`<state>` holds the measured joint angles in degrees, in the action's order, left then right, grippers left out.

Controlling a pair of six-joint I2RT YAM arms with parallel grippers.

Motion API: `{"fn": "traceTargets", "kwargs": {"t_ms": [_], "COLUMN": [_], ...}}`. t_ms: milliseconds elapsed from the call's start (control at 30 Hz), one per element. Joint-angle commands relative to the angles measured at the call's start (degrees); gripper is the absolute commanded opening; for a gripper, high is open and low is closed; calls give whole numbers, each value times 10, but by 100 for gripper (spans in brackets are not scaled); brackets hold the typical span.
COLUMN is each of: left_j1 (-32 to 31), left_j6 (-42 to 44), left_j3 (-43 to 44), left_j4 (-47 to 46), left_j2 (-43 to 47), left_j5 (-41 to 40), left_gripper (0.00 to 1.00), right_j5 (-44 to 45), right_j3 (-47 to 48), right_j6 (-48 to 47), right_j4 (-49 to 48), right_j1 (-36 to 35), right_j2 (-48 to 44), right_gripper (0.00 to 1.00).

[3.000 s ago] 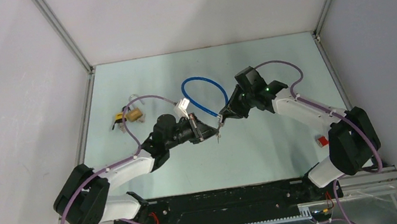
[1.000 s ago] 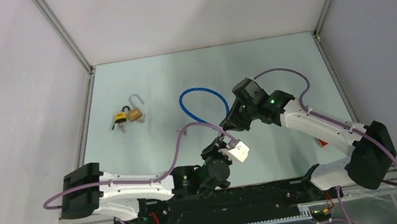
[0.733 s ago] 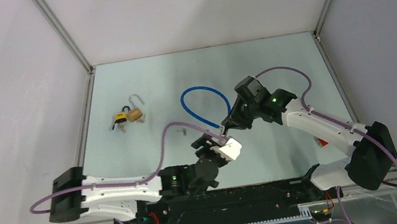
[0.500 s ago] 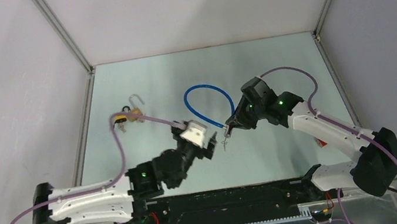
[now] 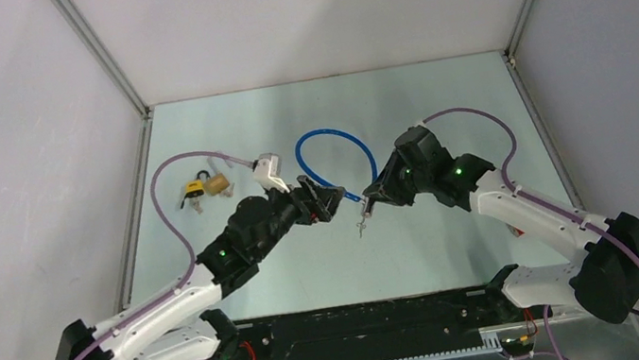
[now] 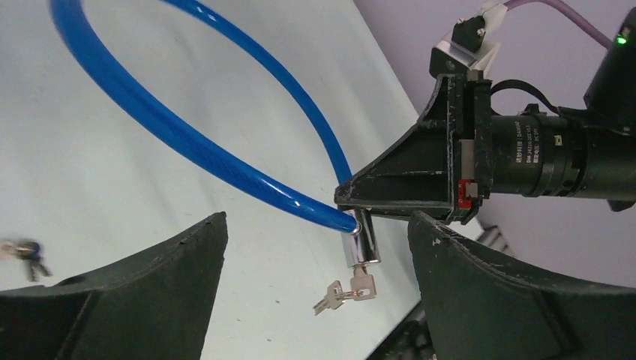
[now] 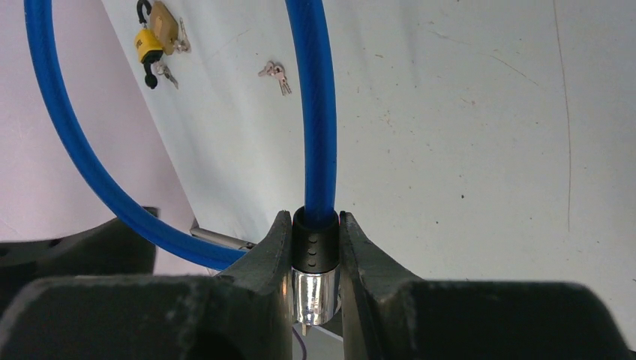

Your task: Unlock with the key

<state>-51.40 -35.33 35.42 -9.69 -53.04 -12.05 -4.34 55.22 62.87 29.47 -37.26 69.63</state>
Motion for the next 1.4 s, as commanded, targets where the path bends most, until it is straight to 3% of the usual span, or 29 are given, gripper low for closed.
{"fn": "traceTargets", "kwargs": {"t_ms": [0, 100, 200, 333, 367, 433, 500, 733, 867, 1067, 1167, 1233, 1267, 1300, 1333, 1367], "left_j1": [25, 30, 35, 37, 37, 37, 39, 57, 79, 163, 198, 222, 236, 241, 250, 255], "left_j6": [-124, -152, -181, -219, -229, -246, -258, -315, -307, -343, -310, -261, -241, -207, -189, -161], "left_j3": [-9, -3, -4, -26, -33, -51, -69, -139, -152, -189, -179, -137, -118, -81, -64, -35], "left_j4": [-89, -100, -112, -154, -170, -189, -207, -261, -268, -262, -240, -163, -87, -50, 19, 79], "left_j2": [-35, -58, -82, -87, -82, -72, -58, 18, 46, 87, 109, 119, 117, 115, 108, 100], "left_j5": [79, 78, 77, 69, 66, 49, 41, -9, -8, 22, 40, 52, 57, 56, 49, 39], "left_gripper": [92, 88, 75, 41, 22, 3, 0, 0, 0, 0, 2, 18, 36, 46, 65, 70], "right_j5": [-9, -12, -10, -7, -6, -2, -1, 22, 27, 41, 39, 26, 23, 21, 22, 24], "right_j3": [-2, -10, -12, -20, -27, -39, -55, -93, -111, -111, -112, -109, -106, -95, -88, -70], "right_j6": [-5, -3, -1, 7, 14, 23, 28, 34, 25, -17, -57, -80, -87, -103, -112, -130], "right_j4": [-72, -86, -96, -99, -100, -103, -112, -118, -140, -147, -171, -200, -214, -219, -223, -226], "right_j1": [-4, -7, -13, -12, -11, -4, 2, 10, 19, 36, 37, 44, 51, 54, 59, 61], "right_j2": [-26, -27, -28, -31, -34, -43, -55, -82, -93, -94, -81, -64, -56, -37, -27, -2], "right_gripper": [0, 0, 0, 0, 0, 0, 0, 0, 0, 0, 0, 0, 0, 0, 0, 0]}}
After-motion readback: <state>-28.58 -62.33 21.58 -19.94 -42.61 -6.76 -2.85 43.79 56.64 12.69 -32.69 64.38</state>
